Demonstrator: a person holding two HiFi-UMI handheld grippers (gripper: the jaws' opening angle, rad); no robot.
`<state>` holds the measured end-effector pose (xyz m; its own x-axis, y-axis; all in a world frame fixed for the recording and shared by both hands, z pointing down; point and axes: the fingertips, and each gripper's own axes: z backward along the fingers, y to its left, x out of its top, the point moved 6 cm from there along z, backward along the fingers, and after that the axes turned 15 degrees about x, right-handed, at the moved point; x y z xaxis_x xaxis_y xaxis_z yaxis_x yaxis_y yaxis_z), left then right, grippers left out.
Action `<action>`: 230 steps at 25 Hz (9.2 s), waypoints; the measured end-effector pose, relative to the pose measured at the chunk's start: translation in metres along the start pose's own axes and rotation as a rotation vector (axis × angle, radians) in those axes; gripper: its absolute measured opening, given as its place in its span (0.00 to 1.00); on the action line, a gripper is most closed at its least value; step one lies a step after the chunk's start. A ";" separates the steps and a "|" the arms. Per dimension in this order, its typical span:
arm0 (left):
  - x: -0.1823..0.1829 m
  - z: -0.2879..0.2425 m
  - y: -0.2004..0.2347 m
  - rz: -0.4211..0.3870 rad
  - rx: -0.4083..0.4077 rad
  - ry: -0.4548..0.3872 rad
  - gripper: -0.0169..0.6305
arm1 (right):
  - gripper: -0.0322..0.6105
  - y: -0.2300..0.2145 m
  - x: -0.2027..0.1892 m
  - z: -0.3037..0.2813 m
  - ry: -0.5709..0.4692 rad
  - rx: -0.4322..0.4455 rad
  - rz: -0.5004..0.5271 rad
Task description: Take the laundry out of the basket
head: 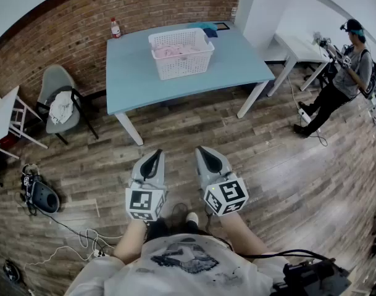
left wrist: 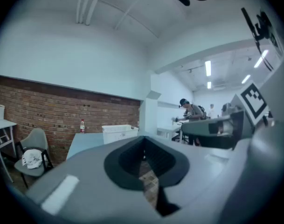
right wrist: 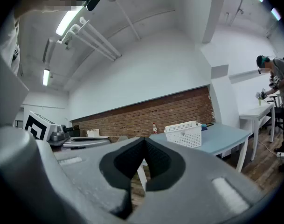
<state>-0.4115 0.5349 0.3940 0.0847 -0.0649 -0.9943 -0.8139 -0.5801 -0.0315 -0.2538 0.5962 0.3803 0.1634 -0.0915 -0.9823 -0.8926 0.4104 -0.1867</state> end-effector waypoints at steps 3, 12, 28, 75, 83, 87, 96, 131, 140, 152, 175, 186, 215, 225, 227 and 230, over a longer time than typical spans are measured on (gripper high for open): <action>0.003 0.006 -0.018 0.000 0.008 0.001 0.01 | 0.05 -0.006 0.002 0.023 0.006 -0.019 0.009; 0.009 0.006 -0.049 -0.023 0.051 -0.003 0.01 | 0.05 -0.031 0.012 0.064 -0.029 -0.017 0.003; 0.020 -0.020 -0.034 -0.025 0.086 -0.059 0.01 | 0.05 -0.053 0.014 0.039 -0.034 0.020 0.020; 0.059 -0.510 0.165 -0.003 0.061 -0.002 0.01 | 0.05 -0.389 0.079 -0.371 0.042 -0.029 -0.031; 0.071 -0.615 0.148 -0.017 0.135 0.039 0.01 | 0.05 -0.497 0.093 -0.417 0.060 0.053 -0.079; 0.074 -0.657 0.139 -0.019 0.192 0.064 0.01 | 0.05 -0.543 0.097 -0.440 0.086 0.118 -0.097; 0.073 -0.713 0.132 -0.014 0.329 0.109 0.01 | 0.05 -0.604 0.103 -0.488 0.133 0.281 -0.112; 0.040 -0.721 0.176 0.049 0.336 0.154 0.01 | 0.05 -0.603 0.069 -0.535 0.373 0.327 -0.068; 0.037 -0.719 0.180 0.072 0.350 0.148 0.01 | 0.36 -0.598 0.040 -0.554 0.559 0.473 -0.045; 0.035 -0.719 0.191 0.099 0.381 0.141 0.01 | 0.78 -0.591 -0.012 -0.575 0.772 0.620 -0.008; 0.033 -0.710 0.208 0.126 0.434 0.131 0.01 | 0.87 -0.575 -0.115 -0.594 1.174 0.787 0.260; 0.034 -0.713 0.209 0.118 0.422 0.139 0.01 | 0.87 -0.584 -0.138 -0.603 1.212 0.765 0.378; 0.032 -0.697 0.223 0.134 0.388 0.134 0.01 | 0.44 -0.576 -0.081 -0.581 1.032 0.786 0.274; 0.042 -0.692 0.231 0.117 0.363 0.106 0.01 | 0.42 -0.574 -0.036 -0.575 0.860 0.680 0.148; 0.046 -0.691 0.235 0.110 0.360 0.093 0.01 | 0.42 -0.572 -0.025 -0.573 0.819 0.655 0.134; 0.052 -0.689 0.240 0.096 0.352 0.076 0.01 | 0.42 -0.571 -0.008 -0.568 0.748 0.600 0.123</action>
<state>-0.2062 -0.1668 0.4047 0.0297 -0.1734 -0.9844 -0.9670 -0.2545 0.0157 0.0156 -0.1527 0.5026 -0.4117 -0.4858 -0.7711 -0.4886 0.8319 -0.2632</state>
